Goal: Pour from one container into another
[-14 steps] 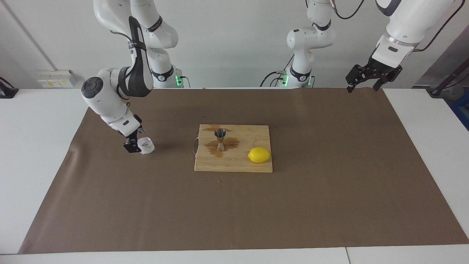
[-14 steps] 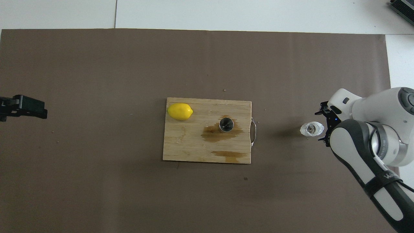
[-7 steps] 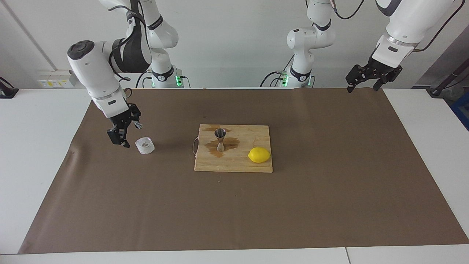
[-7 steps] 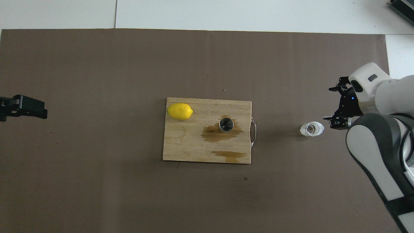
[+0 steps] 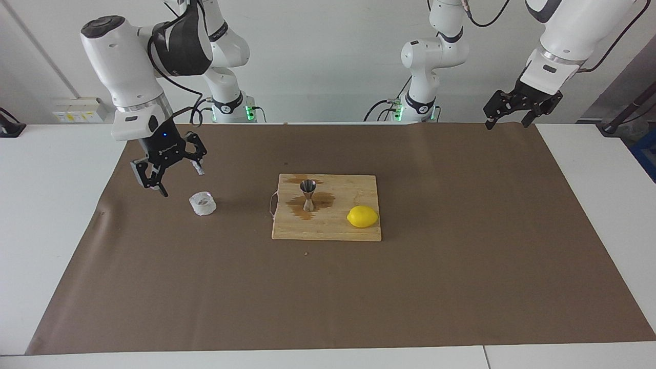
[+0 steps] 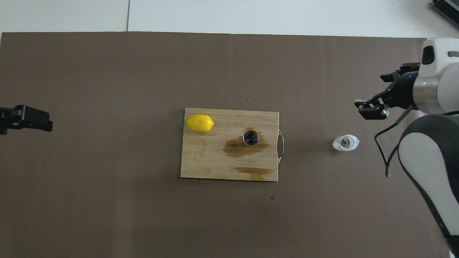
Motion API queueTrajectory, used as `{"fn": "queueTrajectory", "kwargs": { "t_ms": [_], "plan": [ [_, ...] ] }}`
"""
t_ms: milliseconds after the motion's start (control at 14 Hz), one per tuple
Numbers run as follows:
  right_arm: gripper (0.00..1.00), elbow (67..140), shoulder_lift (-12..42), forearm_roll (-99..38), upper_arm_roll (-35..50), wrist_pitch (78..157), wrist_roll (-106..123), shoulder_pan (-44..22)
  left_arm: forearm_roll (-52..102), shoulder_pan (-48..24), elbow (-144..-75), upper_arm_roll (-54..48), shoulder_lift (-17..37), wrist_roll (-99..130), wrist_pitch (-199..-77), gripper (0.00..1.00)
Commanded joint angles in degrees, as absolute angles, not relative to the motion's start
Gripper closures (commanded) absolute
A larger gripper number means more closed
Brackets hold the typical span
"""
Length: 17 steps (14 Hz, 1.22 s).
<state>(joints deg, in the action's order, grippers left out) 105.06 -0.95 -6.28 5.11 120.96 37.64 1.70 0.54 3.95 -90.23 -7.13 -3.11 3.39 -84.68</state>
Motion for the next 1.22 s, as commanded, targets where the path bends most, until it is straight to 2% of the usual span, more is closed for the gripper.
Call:
{"fn": "queueTrajectory", "kwargs": {
  "t_ms": [0, 358, 716, 1146],
  "plan": [
    [0.00, 102.5, -0.4, -3.8, 5.5, 118.3, 19.5, 1.6, 0.0, 4.1, -92.2, -7.1, -4.9, 3.1, -85.0, 0.00],
    [0.00, 94.0, 0.1, 6.0, 5.5, 106.5, -6.7, 1.7, -0.1, 4.1, -92.2, -7.1, -4.8, 3.1, -85.0, 0.00],
    [0.00, 94.0, -2.9, 5.8, 5.3, 93.9, -17.2, 1.8, -0.1, 4.1, -92.2, -7.1, -4.9, 3.1, -85.0, 0.00],
    [0.00, 94.0, -3.3, 1.9, 5.0, 89.6, -16.6, 2.5, 0.0, 4.1, -92.2, -7.1, -4.9, 3.1, -85.0, 0.00]
  ]
}}
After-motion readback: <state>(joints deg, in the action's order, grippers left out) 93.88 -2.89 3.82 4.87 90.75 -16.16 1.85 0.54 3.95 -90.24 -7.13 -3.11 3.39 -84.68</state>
